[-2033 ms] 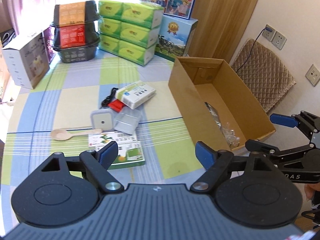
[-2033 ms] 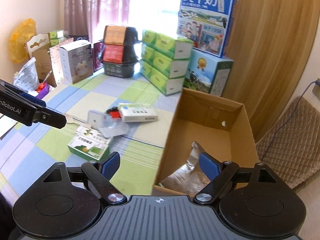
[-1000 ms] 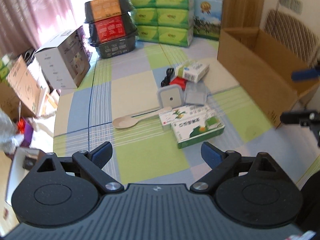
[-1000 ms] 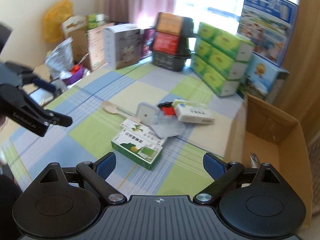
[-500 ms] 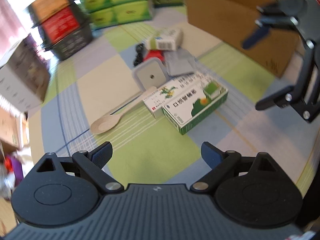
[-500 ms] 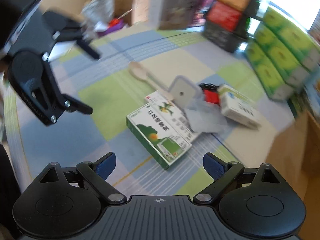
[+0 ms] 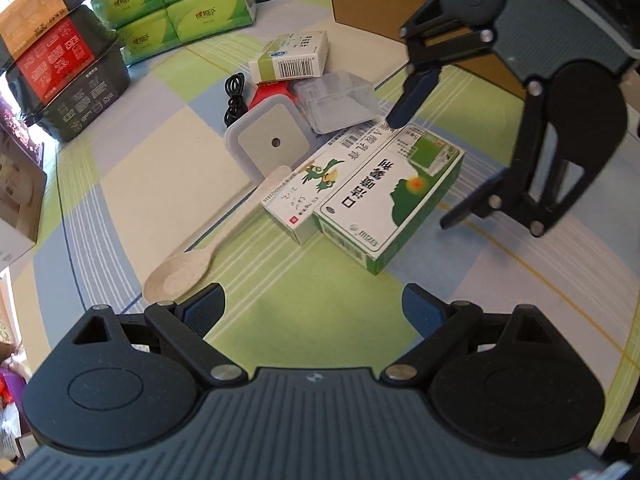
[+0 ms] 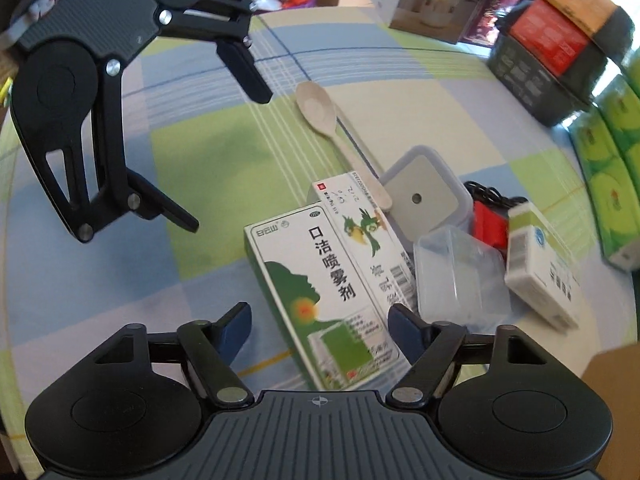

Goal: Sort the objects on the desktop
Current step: 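Grasp the green-and-white spray box with the right tool, then grasp the white vitamin A box with the left tool while the right tool holds the spray box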

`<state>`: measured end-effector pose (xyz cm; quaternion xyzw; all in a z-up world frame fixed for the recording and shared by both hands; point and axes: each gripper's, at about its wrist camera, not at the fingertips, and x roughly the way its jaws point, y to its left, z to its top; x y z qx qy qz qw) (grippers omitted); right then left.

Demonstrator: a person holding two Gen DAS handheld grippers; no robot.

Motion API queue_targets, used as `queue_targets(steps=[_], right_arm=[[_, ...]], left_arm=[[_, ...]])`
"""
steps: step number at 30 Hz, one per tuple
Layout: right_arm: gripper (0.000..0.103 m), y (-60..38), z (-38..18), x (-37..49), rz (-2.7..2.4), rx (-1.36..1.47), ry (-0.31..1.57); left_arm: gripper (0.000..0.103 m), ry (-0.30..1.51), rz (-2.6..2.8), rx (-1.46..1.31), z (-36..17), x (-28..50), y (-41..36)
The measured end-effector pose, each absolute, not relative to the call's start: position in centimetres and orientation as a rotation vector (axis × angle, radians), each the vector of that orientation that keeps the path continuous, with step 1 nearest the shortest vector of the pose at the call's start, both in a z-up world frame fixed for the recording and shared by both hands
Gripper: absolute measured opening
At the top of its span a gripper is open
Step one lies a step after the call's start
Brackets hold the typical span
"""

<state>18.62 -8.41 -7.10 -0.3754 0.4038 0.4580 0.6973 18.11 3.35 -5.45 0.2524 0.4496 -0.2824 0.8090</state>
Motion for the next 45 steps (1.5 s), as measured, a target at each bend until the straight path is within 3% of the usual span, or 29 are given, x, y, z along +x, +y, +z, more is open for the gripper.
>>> queue_targets(steps=[13,14,16,17,30,45], right_arm=[[0.072,-6.8,-8.4,18.9,1.085,-0.909,0.887],[0.071,-6.9,-8.3,18.4,1.096,-0.919,0.896],[0.057,-7.1,-8.6,17.9,1.113,-0.941,0.939],[0.057,-7.3,-8.8,17.7,1.121,-0.948,0.959],[0.053,-7.9,-8.6,19.2,1.035,-0.769,1.030],[0.052,-15.2,-8.2,20.6,0.710,-0.570,1.189]], left_arm=[[0.093,0.967,-0.625,0.521,-7.0,18.6,4.1],[0.093,0.967,-0.628,0.529,-7.0,18.5,3.9],[0.093,0.965,-0.630,0.543,-6.9,18.5,3.7],[0.093,0.963,-0.630,0.547,-6.9,18.5,3.6],[0.093,0.949,-0.675,0.605,-6.7,19.3,2.0],[0.090,0.860,-0.839,0.641,-7.6,22.8,-2.9]])
